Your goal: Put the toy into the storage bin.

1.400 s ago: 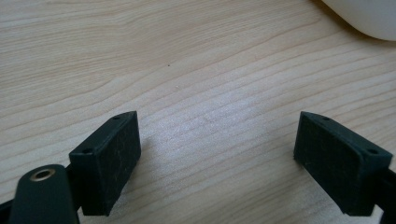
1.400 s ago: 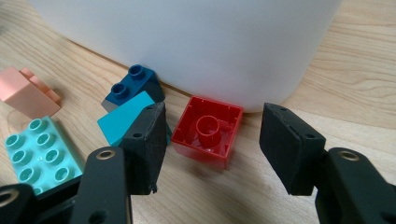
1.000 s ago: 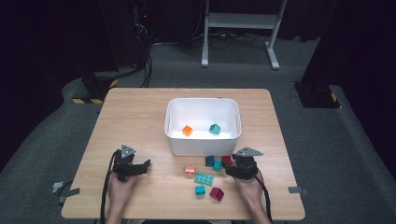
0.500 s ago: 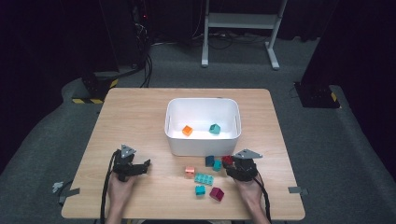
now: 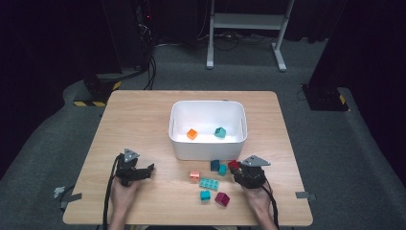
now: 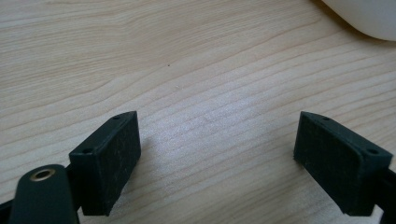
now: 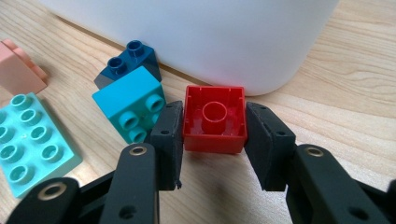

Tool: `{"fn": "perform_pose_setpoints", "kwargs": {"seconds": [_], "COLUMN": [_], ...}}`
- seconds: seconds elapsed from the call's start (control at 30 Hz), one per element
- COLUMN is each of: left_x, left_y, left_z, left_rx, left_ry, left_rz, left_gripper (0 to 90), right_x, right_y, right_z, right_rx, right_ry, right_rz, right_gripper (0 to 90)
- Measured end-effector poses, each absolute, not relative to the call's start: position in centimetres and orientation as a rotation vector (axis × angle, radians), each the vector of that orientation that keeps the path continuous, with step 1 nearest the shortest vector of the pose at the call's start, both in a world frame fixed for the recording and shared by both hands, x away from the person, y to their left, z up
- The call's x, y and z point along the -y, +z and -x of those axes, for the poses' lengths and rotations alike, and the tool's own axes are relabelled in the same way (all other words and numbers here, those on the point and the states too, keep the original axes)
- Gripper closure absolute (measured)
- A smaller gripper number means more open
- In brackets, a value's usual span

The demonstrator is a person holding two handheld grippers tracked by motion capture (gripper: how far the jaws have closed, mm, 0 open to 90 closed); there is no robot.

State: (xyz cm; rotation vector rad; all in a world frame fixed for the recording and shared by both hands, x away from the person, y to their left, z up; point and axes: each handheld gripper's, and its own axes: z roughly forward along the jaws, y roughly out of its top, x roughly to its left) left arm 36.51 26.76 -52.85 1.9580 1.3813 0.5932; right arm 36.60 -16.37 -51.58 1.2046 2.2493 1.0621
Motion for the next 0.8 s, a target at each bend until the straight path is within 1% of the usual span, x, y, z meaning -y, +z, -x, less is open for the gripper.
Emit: {"fn": "perform_pose_setpoints", "kwargs": {"seconds": [0.43, 0.8], "left_x": [-26.8, -26.8], "left_y": [-52.8, -52.8], "left_z": [-36.5, -36.5], "left_rx": [-1.382, -1.382], "left_ry": [0.593, 0.593], "left_rz": [-1.96, -1.959], "left_gripper": [14.8, 14.8], "right_x": [17.1, 17.8], "right_y": [-50.4, -47.9], "right_z": [-35.8, -35.3], "right_rx": [-2.254, -2.244], "right_ry": [1.095, 1.161], "right_rz": [-1.183, -1.127], "right_gripper": [58.7, 58.8]}}
